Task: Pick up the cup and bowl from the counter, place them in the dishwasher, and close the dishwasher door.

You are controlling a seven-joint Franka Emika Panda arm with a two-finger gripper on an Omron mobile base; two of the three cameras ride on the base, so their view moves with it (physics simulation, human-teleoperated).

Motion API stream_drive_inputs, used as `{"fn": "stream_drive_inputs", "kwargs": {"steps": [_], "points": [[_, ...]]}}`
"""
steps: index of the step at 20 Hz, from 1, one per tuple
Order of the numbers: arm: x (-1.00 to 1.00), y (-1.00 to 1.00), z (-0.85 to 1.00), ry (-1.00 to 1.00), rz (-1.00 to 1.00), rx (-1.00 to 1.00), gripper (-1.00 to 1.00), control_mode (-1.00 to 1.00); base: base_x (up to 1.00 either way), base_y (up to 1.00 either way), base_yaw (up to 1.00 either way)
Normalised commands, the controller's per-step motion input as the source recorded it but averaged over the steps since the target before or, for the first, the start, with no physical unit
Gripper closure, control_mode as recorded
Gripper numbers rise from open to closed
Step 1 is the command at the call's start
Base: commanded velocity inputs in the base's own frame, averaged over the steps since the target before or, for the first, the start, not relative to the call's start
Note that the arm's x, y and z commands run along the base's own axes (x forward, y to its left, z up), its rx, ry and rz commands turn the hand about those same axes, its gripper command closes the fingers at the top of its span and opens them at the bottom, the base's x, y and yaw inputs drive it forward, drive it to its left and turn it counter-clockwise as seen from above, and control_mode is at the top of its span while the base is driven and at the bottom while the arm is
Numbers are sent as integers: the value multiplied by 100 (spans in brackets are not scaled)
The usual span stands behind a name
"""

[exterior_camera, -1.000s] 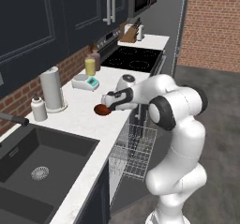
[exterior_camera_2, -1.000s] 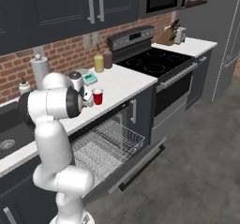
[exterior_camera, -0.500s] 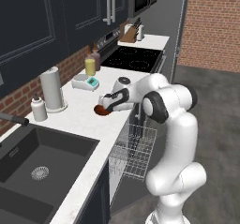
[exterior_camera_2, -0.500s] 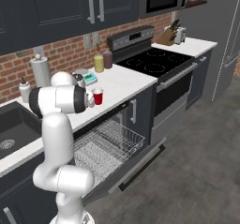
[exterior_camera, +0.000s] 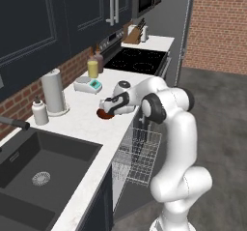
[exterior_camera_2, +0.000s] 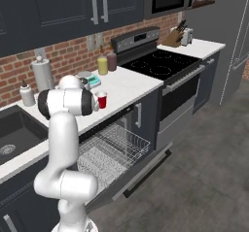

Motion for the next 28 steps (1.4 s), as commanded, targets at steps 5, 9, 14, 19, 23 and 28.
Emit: {"fn": "stream_drive_inputs", "kwargs": {"steps": [5, 9, 14, 19, 23, 28], "points": [[29, 5, -19, 3, 0, 0, -100, -100, 0, 0, 0], [21, 8, -23, 4, -2, 0, 100, -100, 0, 0, 0], [18, 10, -23, 5, -2, 0, 100, -100, 0, 0, 0], [12, 9, -21, 4, -2, 0, 100, -100, 0, 0, 0], [-3, -1, -4, 3, -4, 0, 100, -100, 0, 0, 0], [-47, -30, 0, -4, -6, 0, 100, -100, 0, 0, 0]]}}
